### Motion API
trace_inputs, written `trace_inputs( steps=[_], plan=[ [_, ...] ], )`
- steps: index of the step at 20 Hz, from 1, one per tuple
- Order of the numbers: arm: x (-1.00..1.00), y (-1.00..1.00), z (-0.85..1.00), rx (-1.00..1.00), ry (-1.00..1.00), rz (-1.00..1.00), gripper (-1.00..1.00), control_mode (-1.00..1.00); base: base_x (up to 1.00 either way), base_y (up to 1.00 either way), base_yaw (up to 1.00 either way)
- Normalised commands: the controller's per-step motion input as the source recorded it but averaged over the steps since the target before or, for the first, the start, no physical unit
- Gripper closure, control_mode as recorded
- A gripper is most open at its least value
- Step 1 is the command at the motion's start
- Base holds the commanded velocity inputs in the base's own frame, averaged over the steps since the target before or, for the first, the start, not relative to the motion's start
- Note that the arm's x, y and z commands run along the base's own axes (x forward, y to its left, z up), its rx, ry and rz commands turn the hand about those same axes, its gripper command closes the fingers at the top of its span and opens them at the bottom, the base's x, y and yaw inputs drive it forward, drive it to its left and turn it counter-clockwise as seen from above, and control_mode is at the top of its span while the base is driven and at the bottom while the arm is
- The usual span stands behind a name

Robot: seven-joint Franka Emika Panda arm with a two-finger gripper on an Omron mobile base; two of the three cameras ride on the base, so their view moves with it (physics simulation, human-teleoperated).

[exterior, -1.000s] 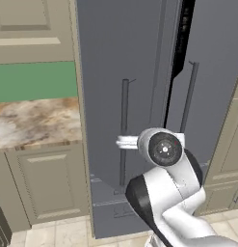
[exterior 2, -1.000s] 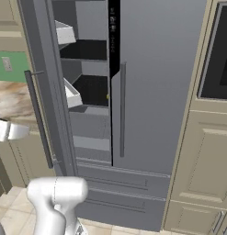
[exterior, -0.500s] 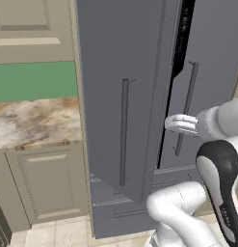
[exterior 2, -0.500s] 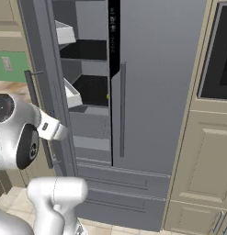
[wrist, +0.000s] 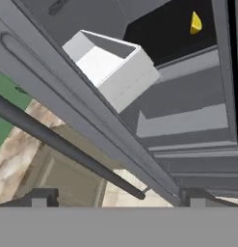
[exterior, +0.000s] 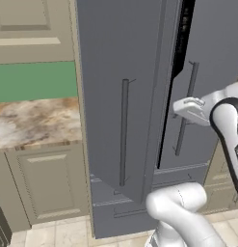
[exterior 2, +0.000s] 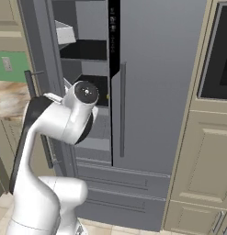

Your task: Take the lemon wedge from the fridge and place it on the plate with fish on the dining counter.

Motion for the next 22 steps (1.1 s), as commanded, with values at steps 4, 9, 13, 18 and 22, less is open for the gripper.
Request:
trace_inputs(
  steps=[4, 9, 13, 18, 22],
  plan=[
    [0.89, -0.28, 0.00, 0.07, 0.10, 0.18, -1.00, -1.00, 0.00, 0.00, 0.00],
    [0.85, -0.32, 0.00, 0.06, 0.07, 0.07, -1.00, -1.00, 0.00, 0.00, 0.00],
    [0.98, 0.19, 0.00, 0.00, 0.07, 0.02, -1.00, -1.00, 0.00, 0.00, 0.00],
    [-0.20, 1.00, 0.00, -0.08, -0.06, 0.00, -1.00, -1.00, 0.00, 0.00, 0.00],
    [-0.69, 1.00, 0.00, -0.18, -0.22, 0.00, -1.00, -1.00, 0.00, 0.00, 0.00]
  ],
)
